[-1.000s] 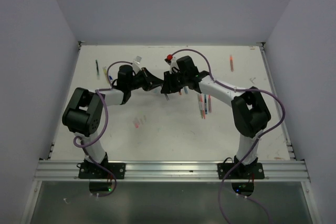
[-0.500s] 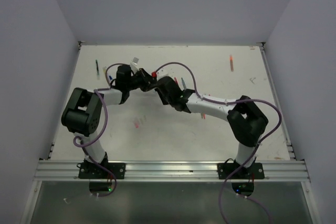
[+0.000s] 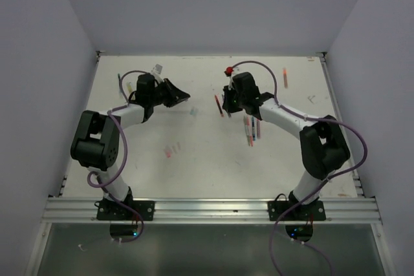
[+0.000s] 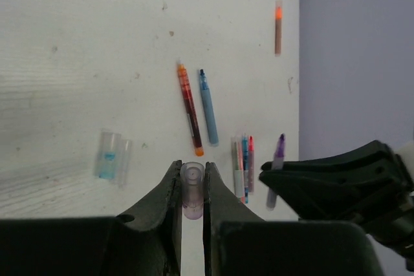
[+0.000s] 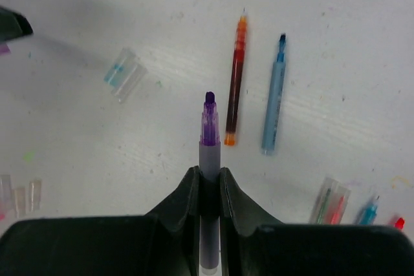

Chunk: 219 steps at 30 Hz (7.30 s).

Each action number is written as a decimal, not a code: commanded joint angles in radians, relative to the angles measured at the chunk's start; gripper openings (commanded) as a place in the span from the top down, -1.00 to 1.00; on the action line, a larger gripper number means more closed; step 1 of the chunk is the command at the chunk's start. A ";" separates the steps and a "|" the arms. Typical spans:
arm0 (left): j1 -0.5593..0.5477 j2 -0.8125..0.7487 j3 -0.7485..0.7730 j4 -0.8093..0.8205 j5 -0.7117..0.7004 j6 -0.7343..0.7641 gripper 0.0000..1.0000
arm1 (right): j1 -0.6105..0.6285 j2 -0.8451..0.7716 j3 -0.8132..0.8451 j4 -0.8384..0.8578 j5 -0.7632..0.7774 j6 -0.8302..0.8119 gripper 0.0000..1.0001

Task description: Open the pen caps

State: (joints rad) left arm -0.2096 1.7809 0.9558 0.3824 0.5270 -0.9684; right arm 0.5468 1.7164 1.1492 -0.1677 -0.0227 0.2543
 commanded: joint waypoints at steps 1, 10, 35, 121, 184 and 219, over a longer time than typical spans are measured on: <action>-0.001 -0.041 0.026 -0.151 -0.102 0.169 1.00 | -0.033 0.035 0.122 -0.039 -0.043 0.010 1.00; -0.002 0.018 0.026 -0.178 -0.159 0.232 0.81 | -0.134 0.230 0.300 -0.081 -0.028 -0.018 1.00; -0.019 0.121 0.037 -0.157 -0.159 0.223 0.25 | -0.176 0.414 0.397 -0.113 -0.036 -0.035 0.93; -0.066 0.035 -0.038 0.004 -0.070 0.146 0.13 | -0.611 0.626 0.762 -0.282 0.027 -0.047 1.00; -0.050 0.069 -0.052 0.273 0.111 -0.122 1.00 | 0.099 0.185 0.263 -0.012 -0.224 0.083 0.45; 0.125 -0.006 -0.149 0.662 0.153 -0.270 1.00 | 0.076 0.066 -0.089 0.350 -0.512 0.267 1.00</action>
State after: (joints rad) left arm -0.1474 1.8610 0.8001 0.8864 0.7441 -1.2850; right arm 0.6697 1.7855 1.1404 0.1719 -0.2661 0.3656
